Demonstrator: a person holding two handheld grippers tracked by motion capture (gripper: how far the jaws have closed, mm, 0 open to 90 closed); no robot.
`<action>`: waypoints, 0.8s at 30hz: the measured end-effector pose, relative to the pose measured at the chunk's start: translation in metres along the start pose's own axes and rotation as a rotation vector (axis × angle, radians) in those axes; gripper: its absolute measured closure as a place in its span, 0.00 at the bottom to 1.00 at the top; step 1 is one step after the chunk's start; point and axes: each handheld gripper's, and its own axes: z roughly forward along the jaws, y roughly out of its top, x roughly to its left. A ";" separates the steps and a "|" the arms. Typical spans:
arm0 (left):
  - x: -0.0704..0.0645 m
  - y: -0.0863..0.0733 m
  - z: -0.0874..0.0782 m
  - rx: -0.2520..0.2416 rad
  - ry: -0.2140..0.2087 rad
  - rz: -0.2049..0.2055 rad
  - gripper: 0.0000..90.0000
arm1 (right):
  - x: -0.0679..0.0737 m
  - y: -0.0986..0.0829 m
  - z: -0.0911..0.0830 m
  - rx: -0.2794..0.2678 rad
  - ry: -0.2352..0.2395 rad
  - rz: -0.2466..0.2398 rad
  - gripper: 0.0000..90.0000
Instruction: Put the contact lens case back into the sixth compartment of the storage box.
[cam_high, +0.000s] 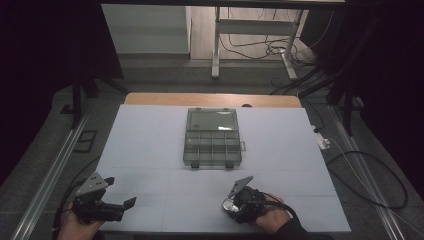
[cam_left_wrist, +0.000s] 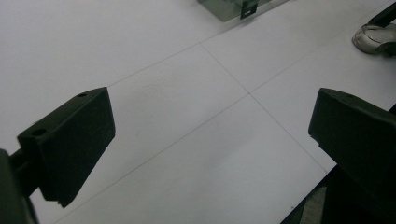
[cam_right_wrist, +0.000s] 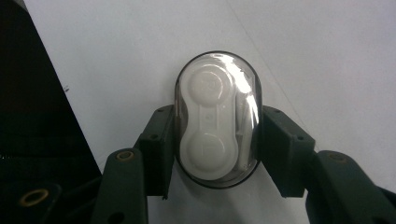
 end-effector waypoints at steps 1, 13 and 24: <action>0.000 0.000 0.000 0.000 0.000 0.000 0.01 | 0.000 0.001 0.000 0.002 -0.001 0.004 0.55; 0.001 0.000 0.000 -0.001 0.000 -0.008 0.02 | -0.002 0.003 -0.008 -0.048 -0.017 0.054 0.55; 0.002 0.001 0.001 0.003 -0.009 -0.008 0.01 | -0.020 0.017 -0.024 -0.163 -0.018 0.116 0.55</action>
